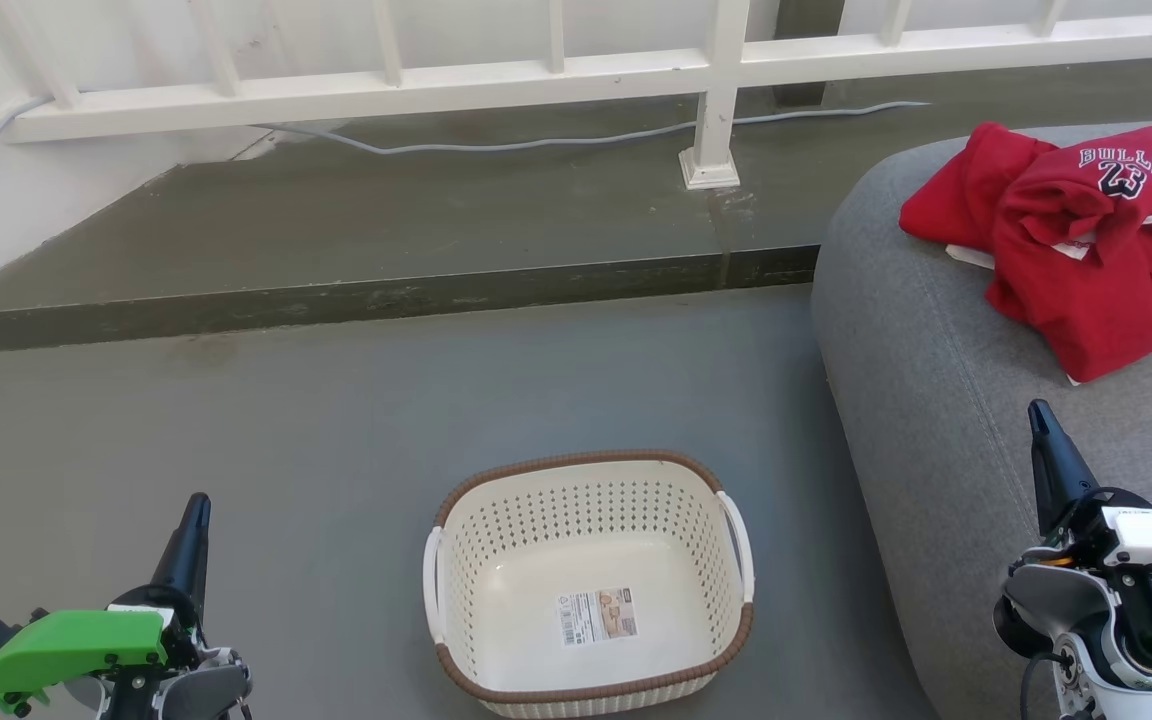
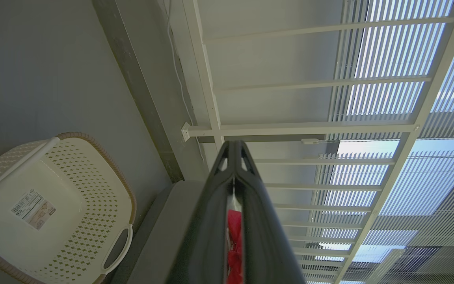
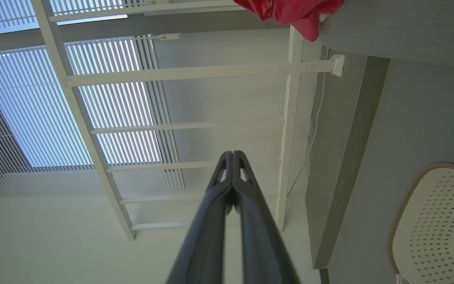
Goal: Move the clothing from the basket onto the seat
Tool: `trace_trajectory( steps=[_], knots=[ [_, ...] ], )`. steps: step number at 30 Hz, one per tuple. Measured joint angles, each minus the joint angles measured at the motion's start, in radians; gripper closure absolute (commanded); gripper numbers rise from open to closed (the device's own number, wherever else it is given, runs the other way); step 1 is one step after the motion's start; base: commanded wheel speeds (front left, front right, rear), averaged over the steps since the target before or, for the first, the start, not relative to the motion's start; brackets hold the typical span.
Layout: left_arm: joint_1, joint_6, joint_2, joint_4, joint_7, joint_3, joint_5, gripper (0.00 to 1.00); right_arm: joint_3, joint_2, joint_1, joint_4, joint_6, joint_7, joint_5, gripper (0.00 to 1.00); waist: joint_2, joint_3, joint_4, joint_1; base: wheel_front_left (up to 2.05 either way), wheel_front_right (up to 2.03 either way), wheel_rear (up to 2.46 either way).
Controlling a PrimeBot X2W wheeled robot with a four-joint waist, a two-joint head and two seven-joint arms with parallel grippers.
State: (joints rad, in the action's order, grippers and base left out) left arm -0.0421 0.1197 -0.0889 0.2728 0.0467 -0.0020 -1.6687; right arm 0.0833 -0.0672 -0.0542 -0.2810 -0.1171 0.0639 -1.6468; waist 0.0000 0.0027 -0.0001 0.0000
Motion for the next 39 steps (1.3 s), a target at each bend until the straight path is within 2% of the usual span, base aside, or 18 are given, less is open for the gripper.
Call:
trace_trajectory(
  steps=[39],
  knots=[
    [-0.002, 0.0, 0.002, 0.005, 0.001, 0.002, 0.0, 1.0, 0.003, 0.0, 0.0, -0.001, 0.0, 0.0, 0.0, 1.0, 0.0, 0.0, 0.0, 0.0, 0.0, 0.0, 0.0]
  ],
)
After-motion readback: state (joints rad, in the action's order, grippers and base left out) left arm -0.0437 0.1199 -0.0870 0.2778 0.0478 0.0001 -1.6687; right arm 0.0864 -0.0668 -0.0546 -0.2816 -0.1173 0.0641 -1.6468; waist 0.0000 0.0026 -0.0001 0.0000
